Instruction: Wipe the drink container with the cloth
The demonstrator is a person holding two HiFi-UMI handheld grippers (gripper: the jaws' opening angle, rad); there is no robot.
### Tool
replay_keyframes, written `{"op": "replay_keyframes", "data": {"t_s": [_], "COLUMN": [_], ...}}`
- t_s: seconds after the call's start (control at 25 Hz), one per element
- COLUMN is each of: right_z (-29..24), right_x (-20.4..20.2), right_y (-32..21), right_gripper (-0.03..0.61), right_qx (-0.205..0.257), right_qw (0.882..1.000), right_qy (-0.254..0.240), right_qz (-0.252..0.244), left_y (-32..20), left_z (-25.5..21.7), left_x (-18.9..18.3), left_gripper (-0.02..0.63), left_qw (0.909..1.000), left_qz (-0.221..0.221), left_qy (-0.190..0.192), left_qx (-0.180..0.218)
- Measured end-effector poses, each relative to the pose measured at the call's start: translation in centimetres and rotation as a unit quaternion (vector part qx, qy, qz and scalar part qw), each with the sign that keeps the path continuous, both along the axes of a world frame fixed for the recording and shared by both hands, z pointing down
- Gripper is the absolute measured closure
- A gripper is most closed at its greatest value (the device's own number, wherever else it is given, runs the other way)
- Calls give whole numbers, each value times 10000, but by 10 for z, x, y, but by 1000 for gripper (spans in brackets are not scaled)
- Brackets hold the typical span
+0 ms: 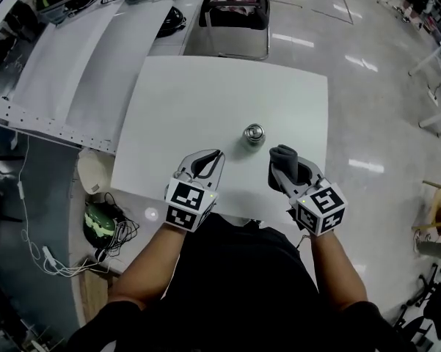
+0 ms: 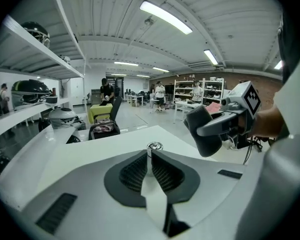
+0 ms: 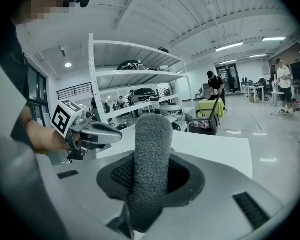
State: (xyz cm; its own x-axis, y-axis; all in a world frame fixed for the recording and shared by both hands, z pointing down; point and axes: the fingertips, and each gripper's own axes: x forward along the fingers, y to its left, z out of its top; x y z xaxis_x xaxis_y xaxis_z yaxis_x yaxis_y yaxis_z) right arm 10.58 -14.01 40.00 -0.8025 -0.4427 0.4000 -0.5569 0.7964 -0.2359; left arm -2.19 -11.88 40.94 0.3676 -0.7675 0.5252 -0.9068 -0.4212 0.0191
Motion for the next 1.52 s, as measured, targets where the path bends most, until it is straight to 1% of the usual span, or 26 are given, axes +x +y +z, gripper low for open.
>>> {"op": "replay_keyframes", "data": {"t_s": [0.04, 0.08, 0.12, 0.16, 0.28, 0.44, 0.52, 0.6, 0.68, 0.72, 0.8, 0.88, 1.0, 1.16, 1.24, 1.32, 1.36, 1.4, 1.44, 1.52], "right_z": [-1, -2, -4, -6, -6, 3, 7, 10, 14, 16, 21, 27, 36, 52, 58, 64, 67, 69, 70, 71], "right_x": [1, 2, 4, 4, 4, 5, 6, 2, -8, -14, -28, -42, -64, -88, -94, -99, -101, -102, -103, -102], "right_y": [-2, -4, -5, -6, -7, -12, -16, -25, -36, -42, -54, -63, -69, -66, -66, -66, -65, -64, -63, -62], "right_gripper": [465, 465, 465, 465, 465, 465, 465, 465, 465, 465, 465, 465, 465, 465, 465, 465, 465, 465, 465, 465], "right_qx": [-21, -41, -52, -49, 24, 92, 212, 403, 643, 785, 1059, 1255, 1419, 1415, 1525, 1646, 1690, 1719, 1731, 1719], "right_qw": [10000, 9998, 9996, 9993, 9988, 9981, 9973, 9955, 9905, 9862, 9738, 9573, 9253, 8789, 8550, 8349, 8280, 8239, 8225, 8240], "right_qy": [-30, -75, -119, -151, -122, 97, 347, 703, 1178, 1453, 2008, 2547, 3265, 3988, 4305, 4553, 4633, 4679, 4696, 4682], "right_qz": [73, 167, 263, 344, 477, 604, 607, 501, 282, 150, -147, -549, -1304, -2200, -2457, -2617, -2668, -2694, -2702, -2687], "left_y": [-3, -7, -12, -18, -37, -62, -68, -74, -80, -83, -88, -90, -92, -93, -93, -93, -93, -92, -92, -91], "left_z": [6, 12, 20, 28, 52, 86, 95, 98, 100, 102, 106, 111, 116, 115, 114, 114, 114, 114, 115, 115], "left_x": [3, 7, 11, 15, 24, 35, 44, 55, 64, 67, 71, 76, 80, 79, 79, 78, 77, 76, 74, 73], "left_gripper": [592, 564, 492, 460, 420, 353, 341, 331, 325, 324, 324, 324, 324, 324, 324, 324, 324, 324, 324, 325], "left_qw": [9998, 9992, 9983, 9971, 9937, 9899, 9873, 9845, 9823, 9813, 9793, 9773, 9747, 9745, 9742, 9740, 9741, 9741, 9741, 9741], "left_qz": [152, 332, 509, 667, 998, 1254, 1464, 1678, 1830, 1890, 1993, 2086, 2196, 2222, 2239, 2245, 2243, 2242, 2242, 2240], "left_qy": [-97, -197, -287, -355, -485, -637, -578, -477, -384, -355, -334, -333, -396, -292, -267, -248, -238, -231, -230, -239], "left_qx": [-31, -63, -90, -114, -137, -186, -198, -172, -137, -133, -143, -159, -113, 51, 105, 151, 169, 183, 193, 201]}}
